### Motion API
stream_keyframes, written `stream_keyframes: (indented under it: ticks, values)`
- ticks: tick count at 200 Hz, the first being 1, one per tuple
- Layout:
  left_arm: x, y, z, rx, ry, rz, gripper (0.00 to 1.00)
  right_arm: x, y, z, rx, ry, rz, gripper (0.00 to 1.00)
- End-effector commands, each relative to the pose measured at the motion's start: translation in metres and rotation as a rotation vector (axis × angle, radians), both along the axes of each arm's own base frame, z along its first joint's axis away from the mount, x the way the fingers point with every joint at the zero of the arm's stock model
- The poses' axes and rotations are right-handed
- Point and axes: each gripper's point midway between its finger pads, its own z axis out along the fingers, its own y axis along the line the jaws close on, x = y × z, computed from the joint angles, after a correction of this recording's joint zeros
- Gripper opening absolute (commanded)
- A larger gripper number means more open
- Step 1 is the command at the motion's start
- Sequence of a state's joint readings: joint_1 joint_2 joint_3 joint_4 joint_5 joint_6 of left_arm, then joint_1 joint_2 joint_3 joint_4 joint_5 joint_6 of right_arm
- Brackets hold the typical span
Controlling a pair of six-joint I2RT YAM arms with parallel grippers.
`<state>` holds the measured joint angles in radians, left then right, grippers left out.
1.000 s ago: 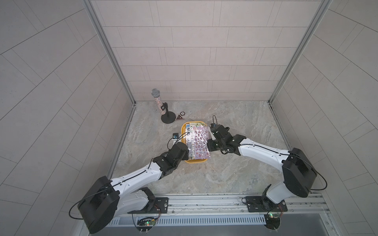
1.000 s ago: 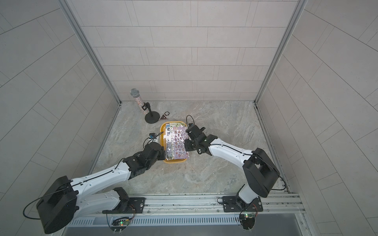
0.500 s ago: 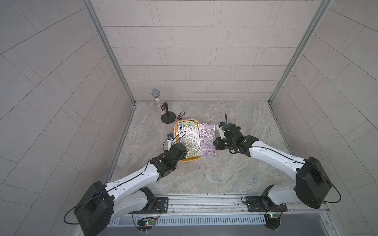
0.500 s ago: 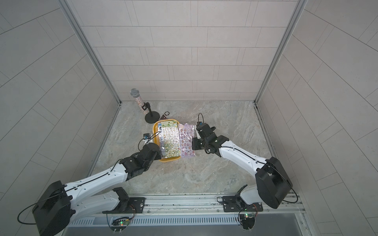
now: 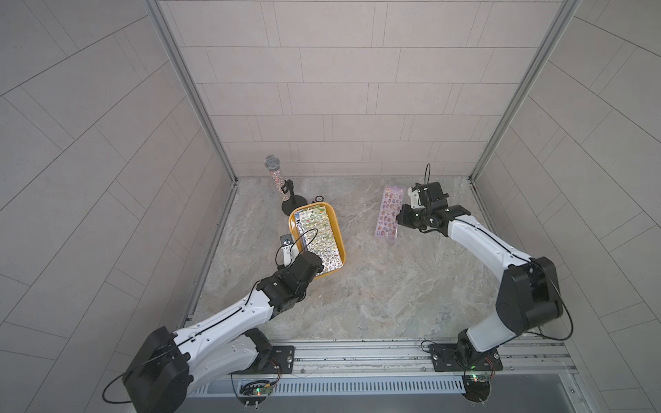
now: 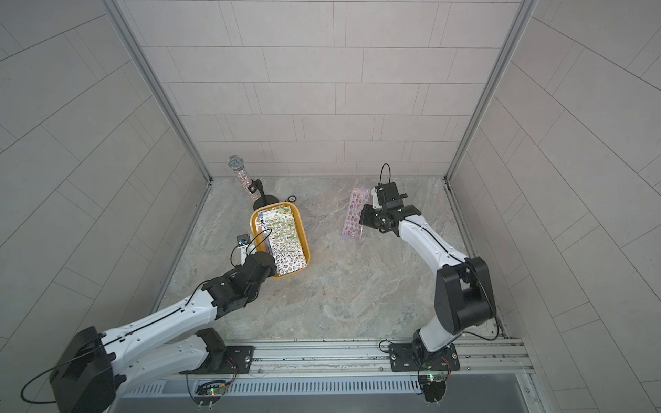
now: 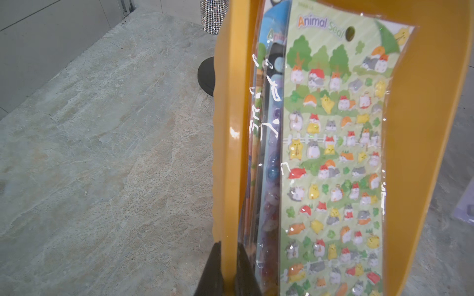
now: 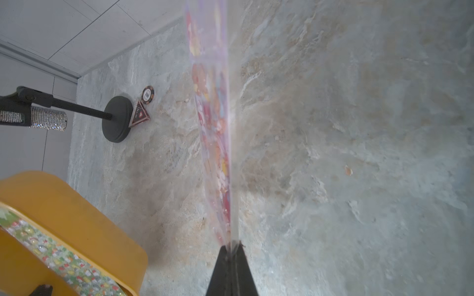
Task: Take the stickers out of the storage box
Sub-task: Place the sticker at the center of the board.
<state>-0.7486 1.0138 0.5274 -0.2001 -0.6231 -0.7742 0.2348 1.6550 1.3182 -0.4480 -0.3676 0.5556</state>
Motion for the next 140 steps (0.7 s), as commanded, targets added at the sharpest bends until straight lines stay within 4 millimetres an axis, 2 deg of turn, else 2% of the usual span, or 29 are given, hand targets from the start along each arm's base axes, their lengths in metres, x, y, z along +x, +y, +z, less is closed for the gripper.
stream_keyframes:
  ticks: [1, 34, 68, 101, 140]
  values:
    - [0.003, 0.003, 0.007, -0.016, -0.034, 0.037, 0.00, 0.005, 0.011, -0.020, -0.022, 0.141, 0.094, 0.00]
    - [0.003, -0.001, 0.006, -0.026, -0.027, 0.019, 0.00, 0.033, 0.031, -0.050, -0.013, 0.282, 0.194, 0.00]
    - [0.004, -0.006, 0.003, -0.035, -0.015, -0.001, 0.00, 0.053, 0.024, -0.080, -0.087, 0.386, 0.234, 0.05]
    - [0.006, -0.013, 0.000, -0.041, 0.005, -0.021, 0.00, 0.077, 0.015, -0.090, -0.082, 0.379, 0.214, 0.10]
    - [0.005, -0.017, 0.001, -0.053, 0.014, -0.041, 0.00, 0.091, 0.001, -0.112, -0.130, 0.416, 0.205, 0.13]
